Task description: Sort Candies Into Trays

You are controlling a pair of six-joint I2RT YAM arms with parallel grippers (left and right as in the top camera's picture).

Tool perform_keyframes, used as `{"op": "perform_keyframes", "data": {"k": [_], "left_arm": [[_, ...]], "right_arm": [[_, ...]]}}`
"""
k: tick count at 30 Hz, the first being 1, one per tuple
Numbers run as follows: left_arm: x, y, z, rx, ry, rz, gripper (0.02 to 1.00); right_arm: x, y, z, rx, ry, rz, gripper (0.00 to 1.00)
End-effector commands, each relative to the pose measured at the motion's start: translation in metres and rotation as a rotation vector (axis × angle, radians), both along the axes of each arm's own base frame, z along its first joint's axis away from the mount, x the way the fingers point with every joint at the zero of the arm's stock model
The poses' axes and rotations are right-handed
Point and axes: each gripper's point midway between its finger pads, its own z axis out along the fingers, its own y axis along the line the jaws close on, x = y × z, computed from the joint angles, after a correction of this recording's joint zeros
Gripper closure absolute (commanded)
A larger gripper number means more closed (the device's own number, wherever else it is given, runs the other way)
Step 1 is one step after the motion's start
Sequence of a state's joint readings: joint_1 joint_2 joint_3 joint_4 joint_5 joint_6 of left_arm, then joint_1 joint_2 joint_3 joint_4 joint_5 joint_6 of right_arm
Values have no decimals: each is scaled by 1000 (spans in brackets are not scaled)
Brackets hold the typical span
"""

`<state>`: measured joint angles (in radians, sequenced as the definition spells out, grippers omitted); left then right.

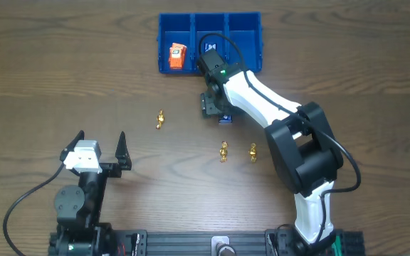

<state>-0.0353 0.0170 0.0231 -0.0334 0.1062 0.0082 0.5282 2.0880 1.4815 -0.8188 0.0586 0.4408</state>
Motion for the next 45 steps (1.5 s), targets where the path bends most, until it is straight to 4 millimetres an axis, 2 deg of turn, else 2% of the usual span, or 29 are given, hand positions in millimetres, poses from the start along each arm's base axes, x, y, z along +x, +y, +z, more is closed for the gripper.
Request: {"op": "perform_keyframes", "data": {"k": [1, 9, 12, 16, 20, 27, 30, 33, 35, 36, 38, 40, 41, 45], "left_arm": [[-1, -2, -16, 14, 47, -15, 20], [-1, -2, -16, 14, 47, -15, 20], [-1, -2, -16, 14, 47, -15, 20], [-1, -2, -16, 14, 47, -15, 20], [-1, -2, -16, 14, 47, -15, 20], [-1, -2, -16, 14, 47, -15, 23], [-1, -2, -16, 14, 47, -15, 20], [-1, -2, -16, 14, 47, -15, 20], [-1, -2, -16, 14, 47, -15, 20], [-1, -2, -16, 14, 47, -15, 20], [-1, -2, -16, 14, 47, -15, 23], [-1, -2, -16, 14, 47, -15, 20], [-1, -2, -16, 14, 47, -15, 20], [-1, -2, -16, 14, 47, -15, 20]], "right_arm": [[-2, 0, -6, -1, 15, -28, 255], [-4, 0, -10, -4, 28, -32, 347], [-4, 0, -11, -4, 32, -32, 411], [-4, 0, -12, -4, 33, -32, 551], [-6, -2, -13, -10, 43, -34, 597], [-6, -2, -13, -11, 44, -36, 755], [-3, -1, -7, -1, 27, -41, 783], [5, 4, 20, 38, -40, -40, 787], [14, 4, 50, 55, -120, -46, 816], [22, 4, 79, 74, -190, -51, 831], [31, 5, 109, 91, -259, -58, 858], [46, 3, 152, 89, -340, -76, 866], [53, 2, 167, 89, -369, -87, 866], [88, 6, 208, 130, -470, -100, 864]]}}
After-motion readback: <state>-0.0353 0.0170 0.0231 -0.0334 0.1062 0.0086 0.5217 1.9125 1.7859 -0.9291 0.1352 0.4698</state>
